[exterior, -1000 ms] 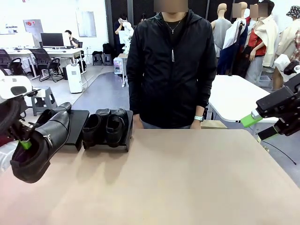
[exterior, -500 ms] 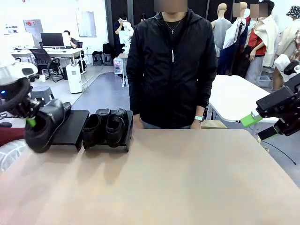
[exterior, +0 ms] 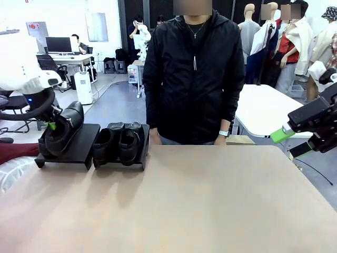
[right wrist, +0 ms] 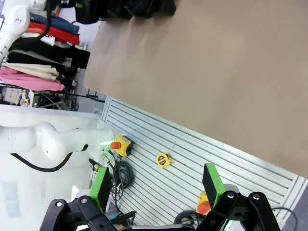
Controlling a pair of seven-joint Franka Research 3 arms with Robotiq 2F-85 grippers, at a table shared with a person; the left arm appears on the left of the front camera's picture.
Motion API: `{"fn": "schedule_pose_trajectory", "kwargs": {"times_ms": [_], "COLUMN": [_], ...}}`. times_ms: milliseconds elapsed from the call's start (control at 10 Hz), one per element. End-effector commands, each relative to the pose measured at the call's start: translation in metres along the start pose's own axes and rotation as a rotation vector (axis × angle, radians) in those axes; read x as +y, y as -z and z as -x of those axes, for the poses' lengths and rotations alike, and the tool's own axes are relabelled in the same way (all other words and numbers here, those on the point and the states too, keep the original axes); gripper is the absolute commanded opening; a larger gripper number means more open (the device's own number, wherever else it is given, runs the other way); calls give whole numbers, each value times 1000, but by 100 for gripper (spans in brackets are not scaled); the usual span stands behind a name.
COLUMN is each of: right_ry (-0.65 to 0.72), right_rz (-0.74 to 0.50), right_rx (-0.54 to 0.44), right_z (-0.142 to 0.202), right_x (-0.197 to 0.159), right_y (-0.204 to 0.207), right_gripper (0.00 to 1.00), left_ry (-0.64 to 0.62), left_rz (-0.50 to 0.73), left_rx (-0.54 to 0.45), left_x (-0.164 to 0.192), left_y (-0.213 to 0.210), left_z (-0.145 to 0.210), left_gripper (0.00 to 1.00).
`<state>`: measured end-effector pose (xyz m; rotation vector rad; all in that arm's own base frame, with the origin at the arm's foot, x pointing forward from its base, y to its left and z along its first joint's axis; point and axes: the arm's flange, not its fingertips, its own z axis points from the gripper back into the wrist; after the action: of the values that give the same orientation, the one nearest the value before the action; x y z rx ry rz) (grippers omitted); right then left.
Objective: Organize the shoes by placing them on the stand.
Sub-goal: Place the Shoe from the middle of the table onto the Shoes Stand.
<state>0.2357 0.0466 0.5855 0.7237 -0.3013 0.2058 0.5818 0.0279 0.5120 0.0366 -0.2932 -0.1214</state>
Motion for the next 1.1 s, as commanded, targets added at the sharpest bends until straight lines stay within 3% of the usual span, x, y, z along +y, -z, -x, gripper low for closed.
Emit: {"fn": "schedule_pose_trajectory", "kwargs": {"times_ms": [0, 300, 800, 900, 1000], "right_ry": [-23, -23, -23, -23, -23], "right_rz": [-33, -33, -33, -33, -33], "right_rx": [-3, -3, -3, -3, -3], "right_z": [-3, -3, -3, -3, -3], "right_x": [2, 2, 2, 2, 2], "right_y": [-1, -1, -1, -1, -1], "right_gripper": [100, 100, 100, 100, 100], "left_ry": [50, 74, 92, 85, 85], "left_rz": [10, 11, -9, 0, -3], "left_rx": [-46, -78, -50, -52, -55], "left_x": [-2, -13, -18, -18, -19], "left_y": [12, 33, 58, 58, 59], "left_z": [-13, -23, -33, -33, -33], "left_gripper": [0, 0, 0, 40, 97]}}
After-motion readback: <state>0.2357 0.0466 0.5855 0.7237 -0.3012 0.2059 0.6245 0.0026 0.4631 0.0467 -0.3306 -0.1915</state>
